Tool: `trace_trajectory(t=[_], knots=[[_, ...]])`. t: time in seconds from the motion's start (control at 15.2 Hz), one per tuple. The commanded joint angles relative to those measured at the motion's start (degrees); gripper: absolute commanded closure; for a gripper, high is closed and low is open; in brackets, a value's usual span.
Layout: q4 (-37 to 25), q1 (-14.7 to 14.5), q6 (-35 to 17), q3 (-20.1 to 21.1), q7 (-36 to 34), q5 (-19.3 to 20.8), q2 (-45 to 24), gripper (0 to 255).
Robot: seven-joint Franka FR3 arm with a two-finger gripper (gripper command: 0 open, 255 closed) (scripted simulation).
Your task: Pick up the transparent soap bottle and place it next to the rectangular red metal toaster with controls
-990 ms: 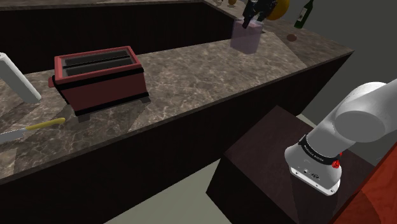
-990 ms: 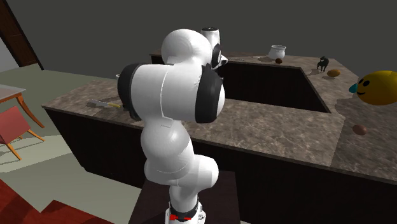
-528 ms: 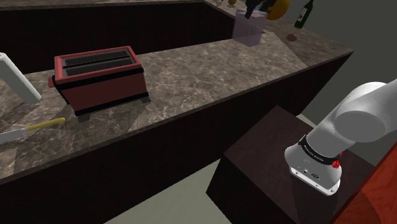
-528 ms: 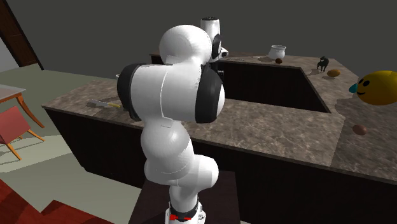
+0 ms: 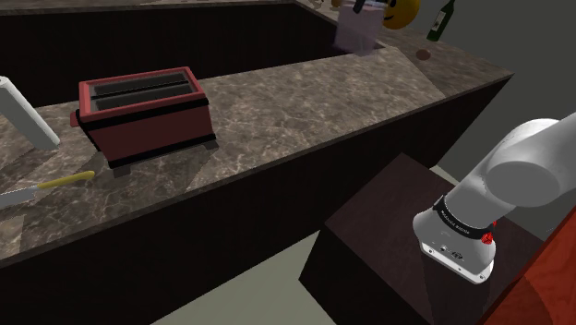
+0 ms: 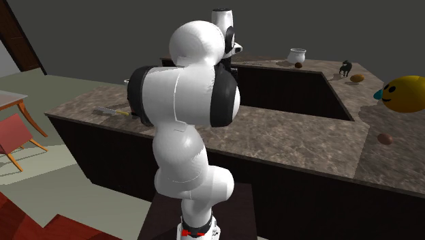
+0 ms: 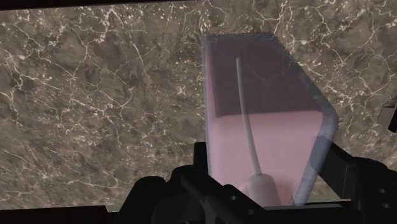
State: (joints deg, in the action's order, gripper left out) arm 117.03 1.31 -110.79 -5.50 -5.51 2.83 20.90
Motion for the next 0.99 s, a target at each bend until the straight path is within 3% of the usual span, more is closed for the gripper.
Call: trace_trajectory(t=[0.0,0.46,0.92], knots=[[-1.8,-0.7,-0.1,1.4,-2.0,-0.1,-2.0,255],[-10.8,-3.4,-0.6,6.5,-9.9,0.3,-11.8,255],[-23.8,-6.5,1.1,10.4,-17.3,2.5,-23.7,255]])
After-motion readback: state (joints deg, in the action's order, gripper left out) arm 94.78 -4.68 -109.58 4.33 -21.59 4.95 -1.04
